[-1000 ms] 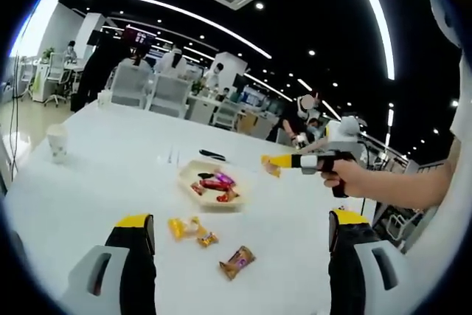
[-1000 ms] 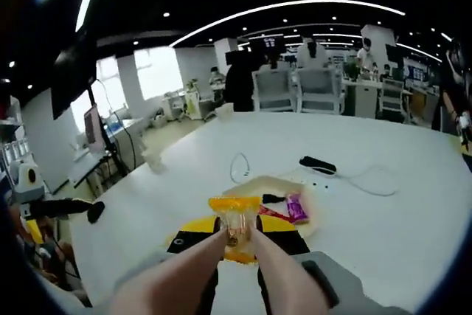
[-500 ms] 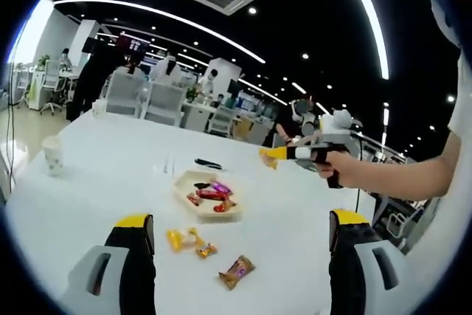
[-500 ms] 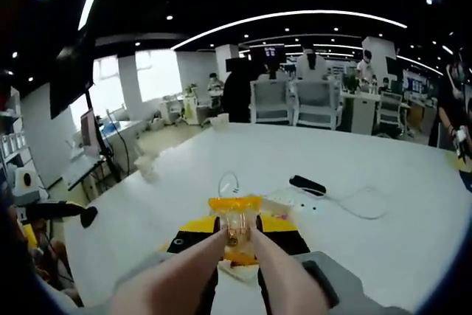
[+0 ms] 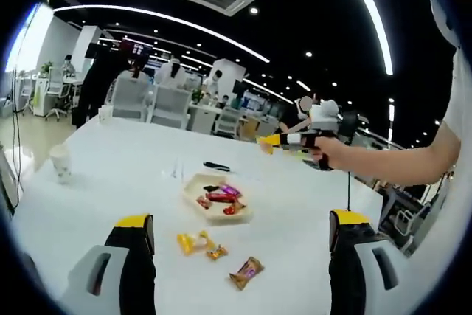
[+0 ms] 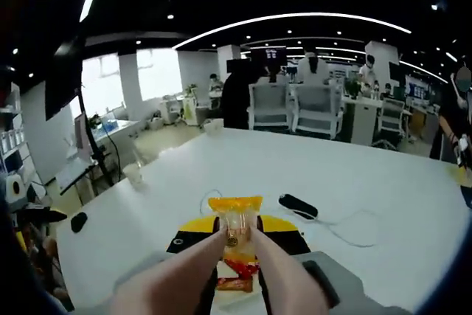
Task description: Place the target food into the container with the food tongs after gripping and lifting it, then release it inside without dropping or visibly crushing the food.
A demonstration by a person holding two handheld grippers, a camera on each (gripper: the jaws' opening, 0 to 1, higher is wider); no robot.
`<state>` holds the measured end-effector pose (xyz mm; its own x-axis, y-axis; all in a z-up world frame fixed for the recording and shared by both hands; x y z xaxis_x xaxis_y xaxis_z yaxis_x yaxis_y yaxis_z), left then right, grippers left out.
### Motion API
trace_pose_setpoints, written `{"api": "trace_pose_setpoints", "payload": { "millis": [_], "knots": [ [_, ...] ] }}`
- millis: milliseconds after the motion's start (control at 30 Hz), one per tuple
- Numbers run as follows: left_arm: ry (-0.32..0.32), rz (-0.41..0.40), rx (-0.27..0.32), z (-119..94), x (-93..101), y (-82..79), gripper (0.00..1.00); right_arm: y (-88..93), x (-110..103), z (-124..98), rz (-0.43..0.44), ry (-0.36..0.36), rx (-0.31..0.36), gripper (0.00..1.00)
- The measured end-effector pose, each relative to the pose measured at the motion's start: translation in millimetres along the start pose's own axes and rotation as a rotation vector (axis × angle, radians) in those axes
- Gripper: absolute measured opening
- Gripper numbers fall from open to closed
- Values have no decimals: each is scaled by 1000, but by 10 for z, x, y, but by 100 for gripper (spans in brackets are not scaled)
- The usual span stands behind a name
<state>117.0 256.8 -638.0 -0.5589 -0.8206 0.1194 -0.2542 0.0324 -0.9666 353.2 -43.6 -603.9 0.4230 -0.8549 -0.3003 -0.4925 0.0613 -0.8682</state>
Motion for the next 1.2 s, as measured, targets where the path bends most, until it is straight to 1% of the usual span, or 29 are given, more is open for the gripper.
{"api": "trace_pose_setpoints", "payload": {
  "millis": [67, 167, 267, 467, 600, 800, 967, 1000, 1067, 1167, 1200],
  "knots": [
    [0, 2, 3, -8, 27, 5, 99, -2, 2, 37, -5, -3, -12, 19],
    [4, 3, -7, -2, 53, 18, 99, 28, -56, 65, -6, -17, -20, 19],
    [-6, 0, 7, 3, 44, -12, 99, 49, -127, 103, -4, -33, -19, 19],
    [-21, 5, 34, 53, -5, -93, 99, 50, -190, 207, -4, -53, -26, 20],
    [-42, -5, 52, 119, -89, -123, 99, 50, -225, 311, 6, -66, -30, 20],
    [-52, -17, 44, 211, -156, -135, 99, 81, -263, 447, 29, -83, -27, 21],
    [-49, -20, 36, 225, -183, -123, 99, 95, -260, 519, 44, -80, -27, 21],
    [-49, -23, 25, 233, -201, -92, 99, 89, -260, 568, 57, -73, -32, 21],
    [-48, -25, 17, 239, -211, -75, 99, 75, -265, 579, 60, -73, -29, 21],
    [-48, -24, 9, 238, -209, -80, 99, 36, -283, 616, 69, -81, -19, 21],
    [-50, -20, 15, 222, -209, -98, 99, 24, -306, 651, 69, -84, -16, 21]
  ]
}}
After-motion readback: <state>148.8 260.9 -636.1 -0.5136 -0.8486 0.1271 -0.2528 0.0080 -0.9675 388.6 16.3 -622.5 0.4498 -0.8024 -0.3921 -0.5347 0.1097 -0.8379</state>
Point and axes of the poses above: the point that each gripper's makers call its tool centre point, and the gripper's own axes: z roughly forward along the fingers, x roughly to its right, y roughly out of its underside, the point moved 8 cm from there along -z, roughly backward along the fingers, and after that the axes turned 14 degrees about z, right-handed, at the moved point
